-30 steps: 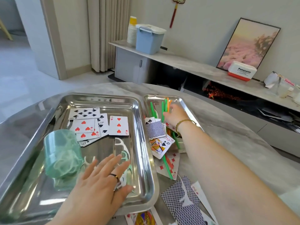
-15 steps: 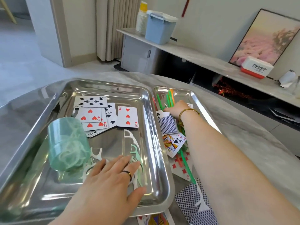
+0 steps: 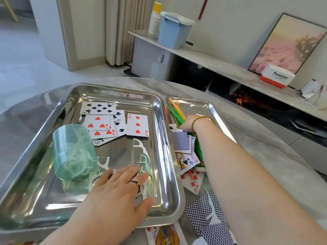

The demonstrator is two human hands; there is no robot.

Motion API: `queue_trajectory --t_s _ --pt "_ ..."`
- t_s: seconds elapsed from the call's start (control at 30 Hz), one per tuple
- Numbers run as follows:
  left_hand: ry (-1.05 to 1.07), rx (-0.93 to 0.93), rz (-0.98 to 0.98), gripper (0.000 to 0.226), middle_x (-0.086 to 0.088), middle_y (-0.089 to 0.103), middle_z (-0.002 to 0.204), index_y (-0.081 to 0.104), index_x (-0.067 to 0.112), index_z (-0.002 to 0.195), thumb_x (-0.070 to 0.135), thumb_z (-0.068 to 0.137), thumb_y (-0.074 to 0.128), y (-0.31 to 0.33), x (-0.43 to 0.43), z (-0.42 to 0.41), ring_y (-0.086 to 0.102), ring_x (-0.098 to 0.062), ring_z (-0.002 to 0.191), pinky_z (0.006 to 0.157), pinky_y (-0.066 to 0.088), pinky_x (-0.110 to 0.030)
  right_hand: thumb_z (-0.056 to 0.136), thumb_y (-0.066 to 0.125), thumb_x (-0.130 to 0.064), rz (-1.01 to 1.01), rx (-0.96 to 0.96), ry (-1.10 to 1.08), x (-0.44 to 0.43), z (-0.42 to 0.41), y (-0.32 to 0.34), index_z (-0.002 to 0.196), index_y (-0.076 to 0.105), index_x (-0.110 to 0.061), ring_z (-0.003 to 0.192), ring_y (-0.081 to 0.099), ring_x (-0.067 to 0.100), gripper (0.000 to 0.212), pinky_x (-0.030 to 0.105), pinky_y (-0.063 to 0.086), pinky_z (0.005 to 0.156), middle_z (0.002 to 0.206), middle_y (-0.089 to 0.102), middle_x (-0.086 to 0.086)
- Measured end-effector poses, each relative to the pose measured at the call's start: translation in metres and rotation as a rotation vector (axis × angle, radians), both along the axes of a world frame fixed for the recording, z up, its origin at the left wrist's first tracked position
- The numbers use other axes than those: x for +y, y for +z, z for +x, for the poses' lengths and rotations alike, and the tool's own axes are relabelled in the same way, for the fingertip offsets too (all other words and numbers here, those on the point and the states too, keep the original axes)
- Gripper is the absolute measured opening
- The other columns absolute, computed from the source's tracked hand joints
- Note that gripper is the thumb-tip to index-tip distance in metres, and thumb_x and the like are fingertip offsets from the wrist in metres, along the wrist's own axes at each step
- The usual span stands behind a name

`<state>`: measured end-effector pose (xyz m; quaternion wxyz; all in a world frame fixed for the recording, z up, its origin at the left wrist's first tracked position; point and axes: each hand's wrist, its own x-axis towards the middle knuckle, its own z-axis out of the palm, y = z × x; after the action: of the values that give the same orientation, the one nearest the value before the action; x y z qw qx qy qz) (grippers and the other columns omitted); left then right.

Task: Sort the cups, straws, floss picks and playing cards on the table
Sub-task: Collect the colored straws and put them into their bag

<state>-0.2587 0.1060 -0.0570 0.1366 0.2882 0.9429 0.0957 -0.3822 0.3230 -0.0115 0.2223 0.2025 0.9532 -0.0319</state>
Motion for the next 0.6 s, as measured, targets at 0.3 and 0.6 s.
queue_trajectory --t_s 0.3,0.6 --pt "-0.011 -0.037 -0.018 0.146 0.024 -0.003 0.15 0.003 0.043 0.142 0.068 0.007 -0.048 0.006 -0.003 0.003 -0.006 0.003 0.139 0.111 -0.005 -0.026 0.091 0.041 -0.004 -0.276 0.283 -0.296 0.025 0.01 -0.013 0.069 0.044 -0.006 0.047 0.044 0.015 0.022 0.023 0.037 0.044 0.061 0.047 0.007" --pt "-0.006 -0.028 0.054 0.09 0.022 -0.002 0.151 0.005 0.041 0.143 0.072 0.06 -0.012 0.012 -0.003 0.007 -0.002 0.001 0.14 0.114 -0.003 -0.029 0.096 0.035 -0.006 -0.763 0.549 -0.406 0.038 0.03 0.017 0.071 0.042 -0.006 0.032 0.056 0.007 0.025 0.023 0.048 0.047 0.051 0.057 0.005"
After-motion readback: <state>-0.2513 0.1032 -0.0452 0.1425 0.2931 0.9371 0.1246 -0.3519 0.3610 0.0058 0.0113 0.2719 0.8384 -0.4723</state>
